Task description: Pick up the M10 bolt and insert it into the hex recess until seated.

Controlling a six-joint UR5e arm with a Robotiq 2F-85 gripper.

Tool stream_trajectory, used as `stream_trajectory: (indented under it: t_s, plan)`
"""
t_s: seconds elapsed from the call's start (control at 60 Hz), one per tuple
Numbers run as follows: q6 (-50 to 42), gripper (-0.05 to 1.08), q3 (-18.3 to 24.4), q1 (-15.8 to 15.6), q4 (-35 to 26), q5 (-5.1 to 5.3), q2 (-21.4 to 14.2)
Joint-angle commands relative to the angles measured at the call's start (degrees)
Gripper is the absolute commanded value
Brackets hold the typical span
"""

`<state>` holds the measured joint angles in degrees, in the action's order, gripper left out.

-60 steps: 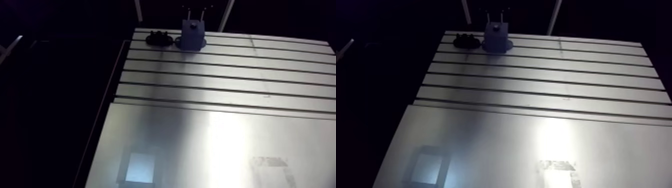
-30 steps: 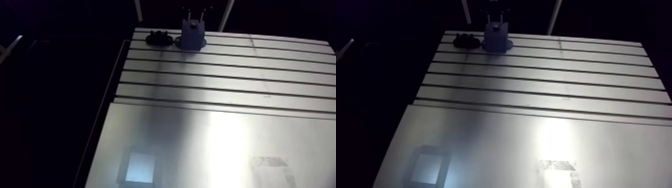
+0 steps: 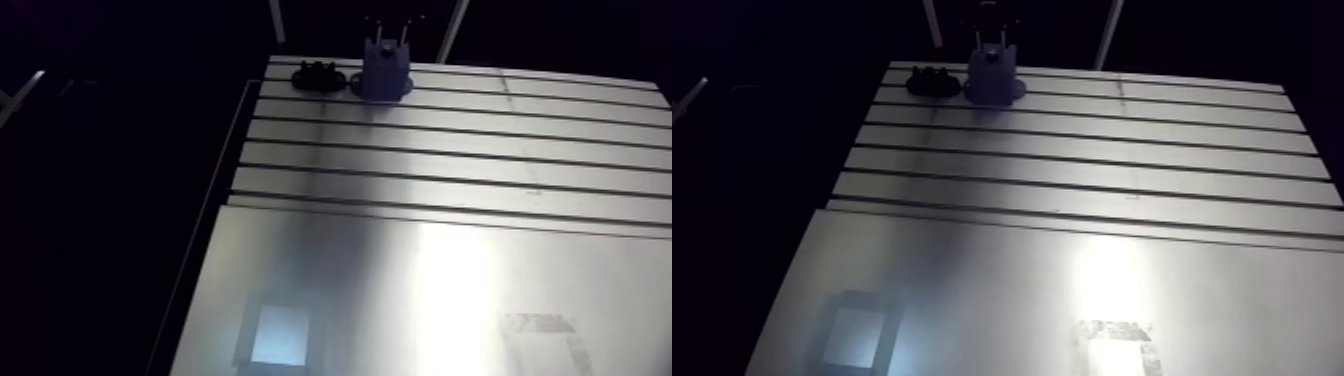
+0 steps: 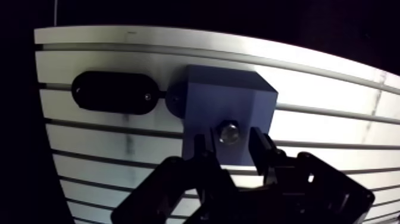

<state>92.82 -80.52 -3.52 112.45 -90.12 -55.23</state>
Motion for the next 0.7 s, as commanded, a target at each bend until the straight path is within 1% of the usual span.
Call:
stream_trajectory:
  t_s: [0.017, 0.5, 0.7]
  plan:
    - [0.0, 0.56, -0.3, 0.0, 0.0, 0.07, 0.0]
    - [-0.1, 0.58, -0.5, 0.0, 0.0, 0.07, 0.1]
    - [-0.1, 0.61, -0.5, 0.0, 0.0, 0.07, 0.1]
